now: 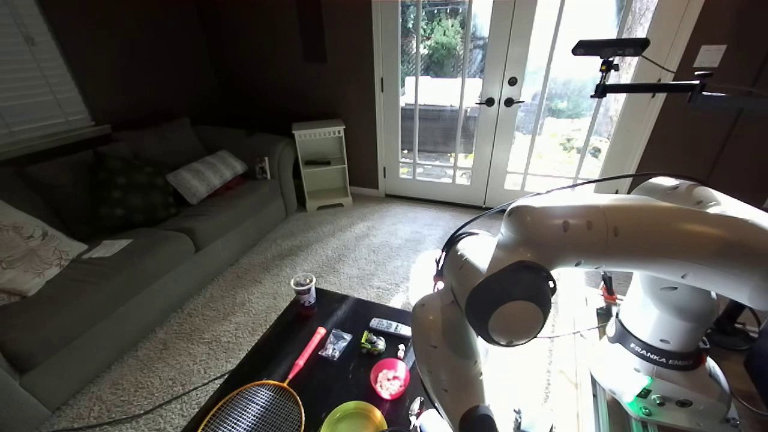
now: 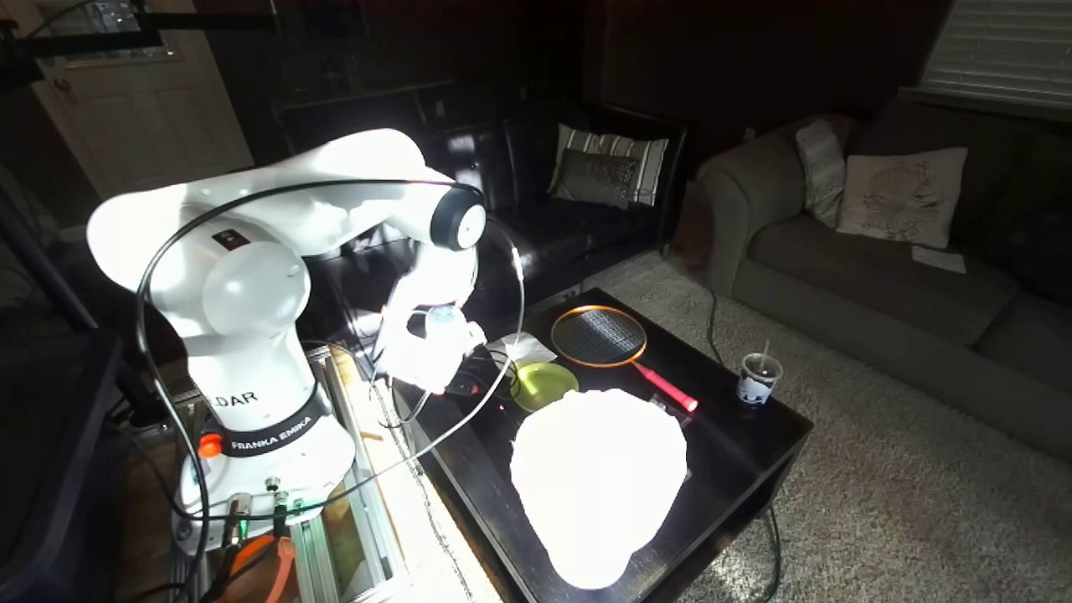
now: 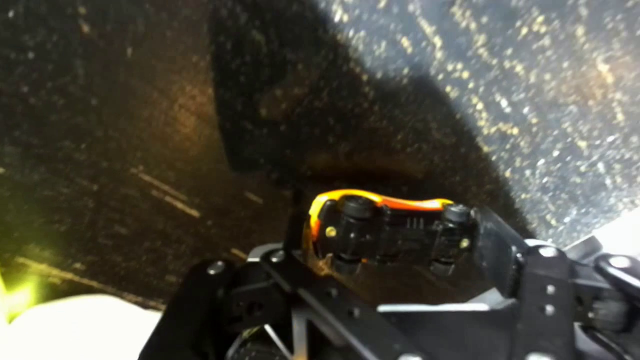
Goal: Pick up the orange object and place it back on the table.
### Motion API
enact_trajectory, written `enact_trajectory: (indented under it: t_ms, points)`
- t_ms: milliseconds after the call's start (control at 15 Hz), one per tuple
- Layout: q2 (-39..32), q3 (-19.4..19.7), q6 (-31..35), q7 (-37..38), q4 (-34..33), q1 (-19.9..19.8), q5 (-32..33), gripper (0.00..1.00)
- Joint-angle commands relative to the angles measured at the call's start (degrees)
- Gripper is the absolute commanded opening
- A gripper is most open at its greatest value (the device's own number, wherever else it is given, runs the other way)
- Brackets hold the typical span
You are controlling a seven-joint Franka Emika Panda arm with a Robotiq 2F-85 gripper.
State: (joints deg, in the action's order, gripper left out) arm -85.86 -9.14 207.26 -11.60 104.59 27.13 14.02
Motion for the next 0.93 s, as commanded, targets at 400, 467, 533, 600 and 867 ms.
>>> enact_trajectory:
  t_ms: [400, 467, 533, 600, 867]
  points:
    - [10.63, -2.8, -41.74, -0.25, -1.92, 1.77, 0.86, 0.56]
    - [10.94, -2.79, -46.49, -0.18, -3.19, 2.59, 1.04, 0.56]
    - [10.91, -2.54, -50.98, 0.2, -4.85, 3.73, 1.38, 0.56]
    - [10.73, -2.03, -55.26, 0.68, -6.56, 5.16, 1.68, 0.56]
    - [9.17, 0.98, -68.44, 2.15, -13.66, 11.57, 4.37, 0.56]
